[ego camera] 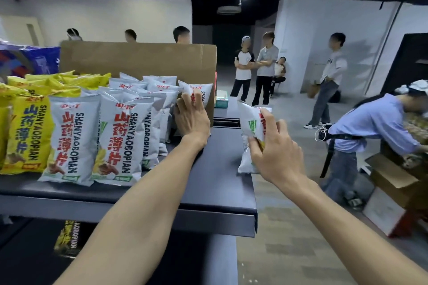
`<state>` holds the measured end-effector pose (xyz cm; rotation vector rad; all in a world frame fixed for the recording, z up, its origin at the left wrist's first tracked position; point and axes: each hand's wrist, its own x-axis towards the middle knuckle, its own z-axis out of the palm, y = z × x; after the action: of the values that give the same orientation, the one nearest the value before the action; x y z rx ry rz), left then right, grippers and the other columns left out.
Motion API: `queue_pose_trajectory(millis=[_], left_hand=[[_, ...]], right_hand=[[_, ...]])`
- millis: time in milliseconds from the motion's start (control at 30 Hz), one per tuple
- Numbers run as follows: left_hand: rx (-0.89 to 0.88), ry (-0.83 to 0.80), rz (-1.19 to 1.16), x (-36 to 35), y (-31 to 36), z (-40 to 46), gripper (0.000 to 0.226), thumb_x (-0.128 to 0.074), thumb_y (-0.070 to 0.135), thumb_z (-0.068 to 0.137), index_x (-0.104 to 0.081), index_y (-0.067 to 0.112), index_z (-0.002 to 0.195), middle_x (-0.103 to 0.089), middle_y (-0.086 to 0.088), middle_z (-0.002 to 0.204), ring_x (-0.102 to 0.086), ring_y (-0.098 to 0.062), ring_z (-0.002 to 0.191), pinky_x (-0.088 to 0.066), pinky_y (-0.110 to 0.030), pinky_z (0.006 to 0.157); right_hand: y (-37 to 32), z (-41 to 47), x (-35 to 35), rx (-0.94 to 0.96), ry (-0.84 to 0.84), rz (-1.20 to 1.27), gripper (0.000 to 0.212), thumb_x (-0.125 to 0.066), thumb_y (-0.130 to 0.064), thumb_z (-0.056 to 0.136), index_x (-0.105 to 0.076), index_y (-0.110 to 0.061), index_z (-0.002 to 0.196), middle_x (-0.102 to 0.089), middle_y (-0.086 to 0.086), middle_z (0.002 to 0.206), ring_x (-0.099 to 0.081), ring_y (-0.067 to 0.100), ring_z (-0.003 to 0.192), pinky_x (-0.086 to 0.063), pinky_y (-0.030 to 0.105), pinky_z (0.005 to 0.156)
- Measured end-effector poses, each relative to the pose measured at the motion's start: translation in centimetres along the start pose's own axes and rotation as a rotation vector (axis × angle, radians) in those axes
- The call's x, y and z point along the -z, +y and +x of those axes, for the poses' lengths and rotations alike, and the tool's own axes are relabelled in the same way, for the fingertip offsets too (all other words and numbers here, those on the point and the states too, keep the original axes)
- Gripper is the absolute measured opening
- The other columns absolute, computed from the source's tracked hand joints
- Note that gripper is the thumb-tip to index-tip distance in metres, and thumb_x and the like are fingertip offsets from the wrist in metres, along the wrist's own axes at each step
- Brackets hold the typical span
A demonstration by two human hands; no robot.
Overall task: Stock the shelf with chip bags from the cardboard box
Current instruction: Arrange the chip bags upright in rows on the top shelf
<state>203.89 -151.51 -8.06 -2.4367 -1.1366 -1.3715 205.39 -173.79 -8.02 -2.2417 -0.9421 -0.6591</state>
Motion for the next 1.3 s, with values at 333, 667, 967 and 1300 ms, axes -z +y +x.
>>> queue_pose_trajectory(millis=[333, 667, 967, 1300], left_hand=[[0.052, -0.447, -0.129, 2.2, 0.3, -2.5, 0.080, -0.043, 0.016, 0.091, 0.009, 0.005, 0.152, -0.001, -0.021, 0.154, -0.025, -0.044, 0.131, -0.023, -0.049, 0.110], [-0.278, -0.224, -0.437, 14.8, -4.5, -5.5, 0.029, -0.044, -0.006, 0.079, -0.060, 0.002, 0.102, -0.049, -0.015, 0.113, -0.050, -0.032, 0.099, -0.045, -0.042, 0.088], [-0.361, 0.033, -0.059, 18.9, -10.7, -5.5, 0.022, -0.056, 0.010, 0.077, -0.058, 0.009, 0.099, -0.049, -0.012, 0.105, -0.046, -0.031, 0.097, -0.047, -0.040, 0.076], [-0.295, -0.011, -0.095, 18.3, -13.5, -7.9, 0.022, -0.055, 0.029, 0.092, -0.051, 0.010, 0.101, -0.053, -0.009, 0.097, -0.054, -0.028, 0.091, -0.053, -0.038, 0.062]], right_hand=[[-1.8, 0.9, 0.0, 0.018, 0.005, -0.026, 0.057, -0.052, -0.039, 0.093, -0.026, -0.031, 0.143, -0.045, 0.004, 0.109, -0.058, 0.034, 0.082, -0.040, 0.037, 0.062], [-9.1, 5.4, -3.1, -0.036, -0.031, -0.013, 0.056, -0.048, -0.036, 0.095, -0.025, -0.020, 0.144, -0.042, 0.014, 0.123, -0.057, 0.037, 0.099, -0.035, 0.038, 0.070], [-14.7, 5.3, -9.0, -0.060, -0.075, -0.005, 0.063, -0.045, -0.028, 0.097, -0.013, -0.022, 0.152, -0.031, 0.017, 0.143, -0.052, 0.038, 0.107, -0.035, 0.040, 0.068], [-14.1, 4.0, -9.6, -0.101, -0.275, -0.017, 0.085, -0.037, -0.054, 0.095, 0.021, -0.029, 0.152, 0.002, 0.018, 0.160, -0.027, 0.042, 0.136, -0.038, 0.052, 0.100]])
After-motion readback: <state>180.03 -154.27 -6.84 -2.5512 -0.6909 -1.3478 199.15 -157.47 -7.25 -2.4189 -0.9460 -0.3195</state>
